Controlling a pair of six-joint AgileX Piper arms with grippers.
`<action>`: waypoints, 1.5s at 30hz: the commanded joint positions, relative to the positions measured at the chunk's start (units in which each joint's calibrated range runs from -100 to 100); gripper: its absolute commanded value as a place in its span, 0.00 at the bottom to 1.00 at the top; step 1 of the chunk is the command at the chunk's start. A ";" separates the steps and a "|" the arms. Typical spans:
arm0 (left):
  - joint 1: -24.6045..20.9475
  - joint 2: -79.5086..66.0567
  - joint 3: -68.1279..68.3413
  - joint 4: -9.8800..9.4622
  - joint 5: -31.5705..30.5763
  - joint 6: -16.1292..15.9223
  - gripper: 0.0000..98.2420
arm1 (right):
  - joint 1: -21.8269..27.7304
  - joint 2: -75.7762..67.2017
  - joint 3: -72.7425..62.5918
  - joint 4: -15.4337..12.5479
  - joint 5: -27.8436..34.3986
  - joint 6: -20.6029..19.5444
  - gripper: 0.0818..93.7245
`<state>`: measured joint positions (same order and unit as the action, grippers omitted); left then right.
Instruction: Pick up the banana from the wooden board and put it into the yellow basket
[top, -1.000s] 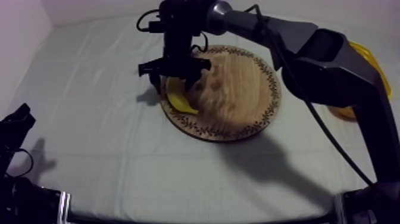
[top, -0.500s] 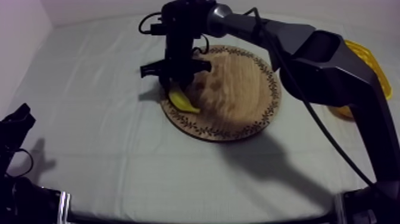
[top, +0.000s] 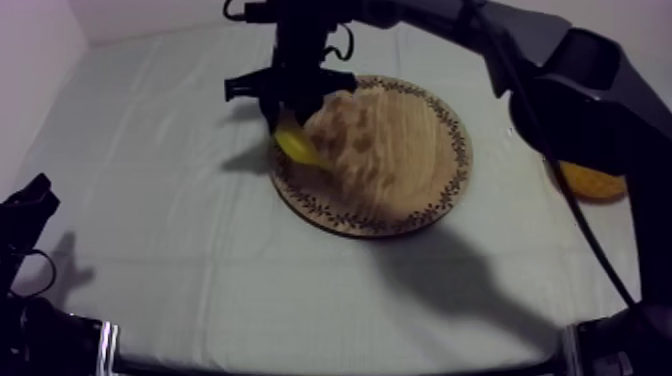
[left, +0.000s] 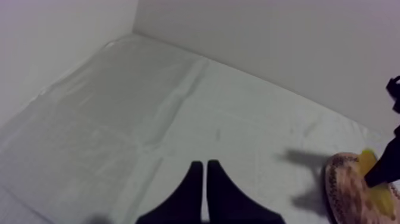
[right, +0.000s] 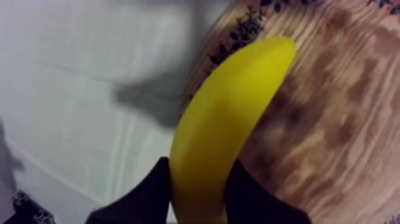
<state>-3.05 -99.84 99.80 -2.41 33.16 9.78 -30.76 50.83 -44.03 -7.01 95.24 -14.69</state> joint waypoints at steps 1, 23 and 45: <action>-0.02 0.02 -0.02 -0.01 -0.01 0.01 0.00 | -0.16 -3.41 0.81 0.37 0.22 0.04 0.19; -0.02 0.02 -0.02 -0.01 -0.01 0.01 0.00 | -0.88 -20.86 4.58 4.13 1.64 0.24 0.20; -0.02 0.02 -0.02 -0.01 -0.01 0.01 0.00 | 13.08 -35.62 31.04 6.65 -1.33 6.87 0.22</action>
<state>-3.05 -99.84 99.80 -2.41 33.16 9.78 -19.84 16.08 -15.53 -0.38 94.01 -8.72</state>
